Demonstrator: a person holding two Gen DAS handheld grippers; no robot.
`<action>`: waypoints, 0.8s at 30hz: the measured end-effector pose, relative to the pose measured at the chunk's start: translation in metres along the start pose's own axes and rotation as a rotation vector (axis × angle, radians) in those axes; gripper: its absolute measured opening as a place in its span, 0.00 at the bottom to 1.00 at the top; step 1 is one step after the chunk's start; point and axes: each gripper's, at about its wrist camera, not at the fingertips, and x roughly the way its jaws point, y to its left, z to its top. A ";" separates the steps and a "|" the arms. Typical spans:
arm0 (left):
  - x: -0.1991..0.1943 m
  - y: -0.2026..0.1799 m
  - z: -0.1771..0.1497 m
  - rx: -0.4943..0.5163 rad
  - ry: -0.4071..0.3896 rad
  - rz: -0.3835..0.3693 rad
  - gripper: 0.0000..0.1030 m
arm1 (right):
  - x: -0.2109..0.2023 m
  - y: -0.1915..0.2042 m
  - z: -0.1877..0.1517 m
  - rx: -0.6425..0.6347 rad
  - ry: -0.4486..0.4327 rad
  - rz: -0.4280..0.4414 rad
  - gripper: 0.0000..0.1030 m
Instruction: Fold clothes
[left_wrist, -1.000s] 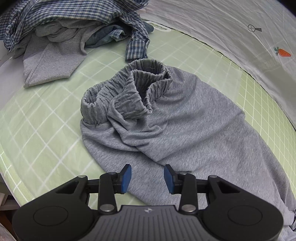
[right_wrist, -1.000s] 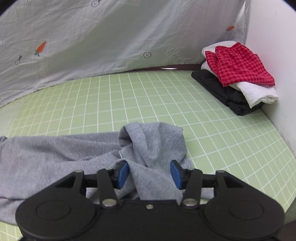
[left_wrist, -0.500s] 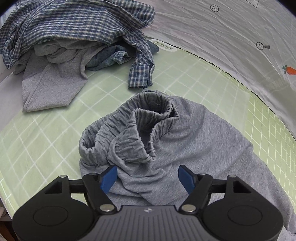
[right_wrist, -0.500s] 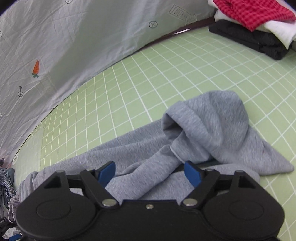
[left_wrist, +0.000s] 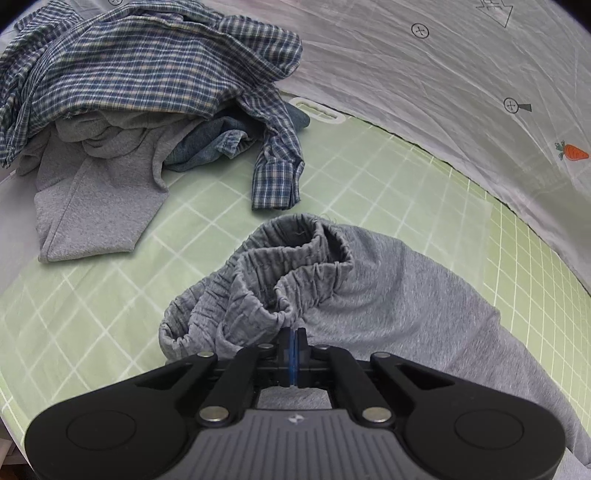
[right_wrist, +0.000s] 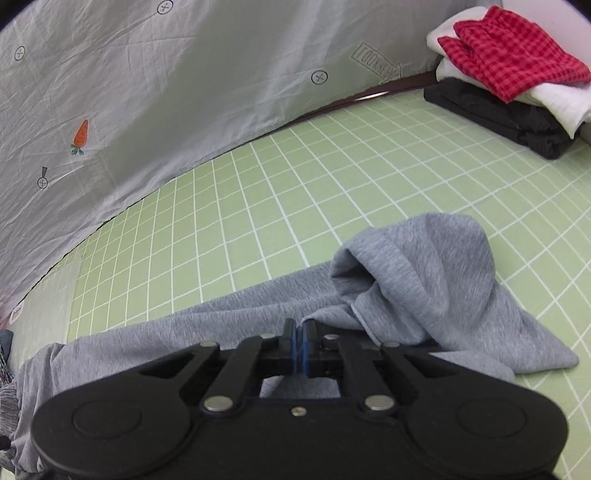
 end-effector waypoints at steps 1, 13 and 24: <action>-0.004 0.000 0.005 -0.004 -0.012 -0.009 0.00 | -0.003 0.000 0.003 -0.006 -0.017 -0.002 0.02; -0.009 -0.034 0.076 0.008 -0.117 -0.127 0.00 | 0.004 0.006 0.061 -0.020 -0.102 -0.003 0.01; 0.024 -0.091 0.167 0.009 -0.297 -0.223 0.38 | 0.053 0.038 0.164 -0.003 -0.274 -0.008 0.14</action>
